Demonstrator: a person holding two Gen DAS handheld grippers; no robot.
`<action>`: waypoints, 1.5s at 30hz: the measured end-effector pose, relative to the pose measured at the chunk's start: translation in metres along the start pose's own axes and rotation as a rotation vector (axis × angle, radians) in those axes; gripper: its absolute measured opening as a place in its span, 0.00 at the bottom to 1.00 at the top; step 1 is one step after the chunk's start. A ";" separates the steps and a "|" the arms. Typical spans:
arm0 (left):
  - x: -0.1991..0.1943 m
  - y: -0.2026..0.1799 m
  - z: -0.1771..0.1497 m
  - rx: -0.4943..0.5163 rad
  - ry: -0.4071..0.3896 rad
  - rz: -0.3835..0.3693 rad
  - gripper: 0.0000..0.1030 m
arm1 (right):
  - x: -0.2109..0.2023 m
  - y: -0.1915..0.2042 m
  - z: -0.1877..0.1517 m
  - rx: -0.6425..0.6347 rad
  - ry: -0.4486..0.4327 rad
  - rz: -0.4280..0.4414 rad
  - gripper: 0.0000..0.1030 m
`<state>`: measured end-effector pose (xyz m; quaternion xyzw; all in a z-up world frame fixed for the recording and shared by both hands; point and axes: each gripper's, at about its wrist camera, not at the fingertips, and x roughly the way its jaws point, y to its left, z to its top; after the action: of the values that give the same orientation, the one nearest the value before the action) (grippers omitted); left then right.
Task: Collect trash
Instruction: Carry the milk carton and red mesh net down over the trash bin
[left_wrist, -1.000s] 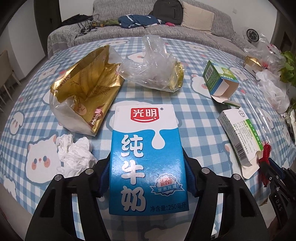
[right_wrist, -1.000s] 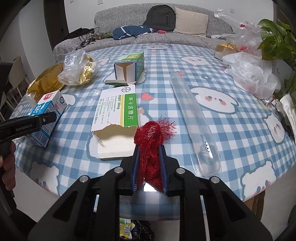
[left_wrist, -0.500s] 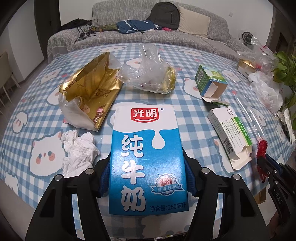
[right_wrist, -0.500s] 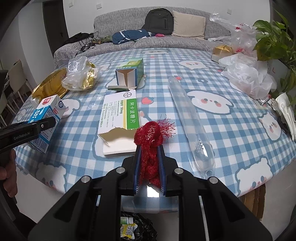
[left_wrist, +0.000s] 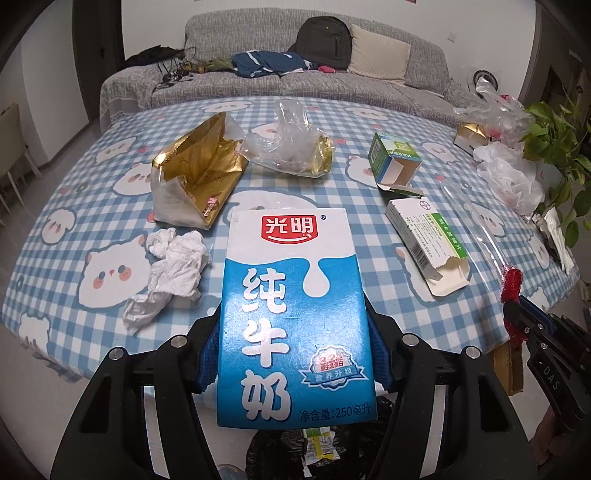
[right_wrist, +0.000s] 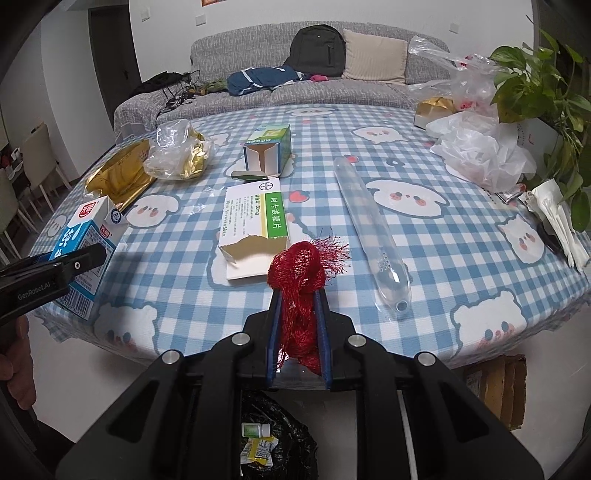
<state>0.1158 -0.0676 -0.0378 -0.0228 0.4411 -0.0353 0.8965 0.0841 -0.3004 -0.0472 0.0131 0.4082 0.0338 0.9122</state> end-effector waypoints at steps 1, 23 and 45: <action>-0.004 0.000 -0.004 -0.002 -0.003 -0.003 0.60 | -0.002 0.000 -0.002 0.000 0.000 0.002 0.16; -0.042 -0.018 -0.100 0.013 0.007 -0.044 0.60 | -0.036 0.003 -0.056 -0.013 0.006 0.018 0.16; -0.020 -0.020 -0.182 -0.023 0.057 -0.023 0.60 | -0.027 0.005 -0.112 -0.021 0.057 -0.006 0.15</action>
<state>-0.0412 -0.0881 -0.1318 -0.0373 0.4666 -0.0412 0.8827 -0.0174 -0.2977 -0.1018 0.0014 0.4338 0.0358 0.9003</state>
